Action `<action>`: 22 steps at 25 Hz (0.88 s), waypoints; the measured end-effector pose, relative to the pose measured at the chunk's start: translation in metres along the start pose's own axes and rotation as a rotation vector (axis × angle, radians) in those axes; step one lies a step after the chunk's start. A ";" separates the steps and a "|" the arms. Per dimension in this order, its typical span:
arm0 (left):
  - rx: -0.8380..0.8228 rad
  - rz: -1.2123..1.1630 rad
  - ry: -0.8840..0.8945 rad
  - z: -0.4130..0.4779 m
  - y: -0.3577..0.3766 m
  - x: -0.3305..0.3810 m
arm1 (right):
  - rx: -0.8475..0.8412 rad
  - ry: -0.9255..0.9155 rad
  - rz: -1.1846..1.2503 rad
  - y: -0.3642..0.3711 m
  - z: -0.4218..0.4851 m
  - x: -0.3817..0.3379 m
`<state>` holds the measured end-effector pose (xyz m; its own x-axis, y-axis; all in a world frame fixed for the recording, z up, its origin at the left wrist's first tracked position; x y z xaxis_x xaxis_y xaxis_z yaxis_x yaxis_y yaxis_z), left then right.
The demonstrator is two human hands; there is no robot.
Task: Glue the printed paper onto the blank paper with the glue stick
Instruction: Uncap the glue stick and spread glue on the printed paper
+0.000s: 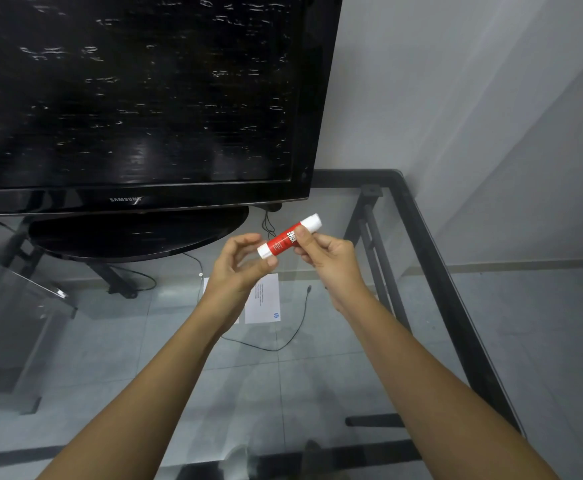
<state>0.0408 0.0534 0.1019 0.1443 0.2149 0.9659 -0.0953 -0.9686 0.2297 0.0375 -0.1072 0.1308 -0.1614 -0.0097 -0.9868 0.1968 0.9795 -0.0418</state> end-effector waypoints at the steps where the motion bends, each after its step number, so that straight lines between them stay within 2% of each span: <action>1: -0.003 -0.003 -0.051 0.000 0.001 -0.003 | 0.002 0.000 0.006 -0.001 0.000 -0.001; 4: 0.009 0.043 -0.063 -0.001 0.001 -0.005 | -0.007 -0.002 -0.002 -0.001 0.000 -0.002; 11: 0.013 0.102 0.156 0.001 -0.007 0.009 | -0.023 -0.003 0.007 0.002 -0.001 -0.002; 15: -0.011 0.157 0.104 0.001 -0.006 0.001 | -0.063 0.001 -0.033 0.007 0.000 0.000; 18: 0.058 0.162 0.076 0.000 -0.012 -0.001 | -0.121 -0.065 -0.234 0.009 0.010 0.010; 22: 0.155 0.151 0.036 -0.005 -0.035 -0.007 | -0.214 -0.182 -0.873 0.012 0.023 0.056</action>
<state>0.0386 0.0864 0.0876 0.1047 0.0670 0.9922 0.0396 -0.9972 0.0632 0.0534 -0.1003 0.0717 -0.0107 -0.7779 -0.6283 -0.1096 0.6255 -0.7725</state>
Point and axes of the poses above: each hand's wrist, its own z-axis towards the middle knuckle, its own y-axis out of the palm, x = y × z, the point moved 5 cm from there along z, towards the middle knuckle, and after that the axes turned 3 degrees about x, right-handed, at the moved point
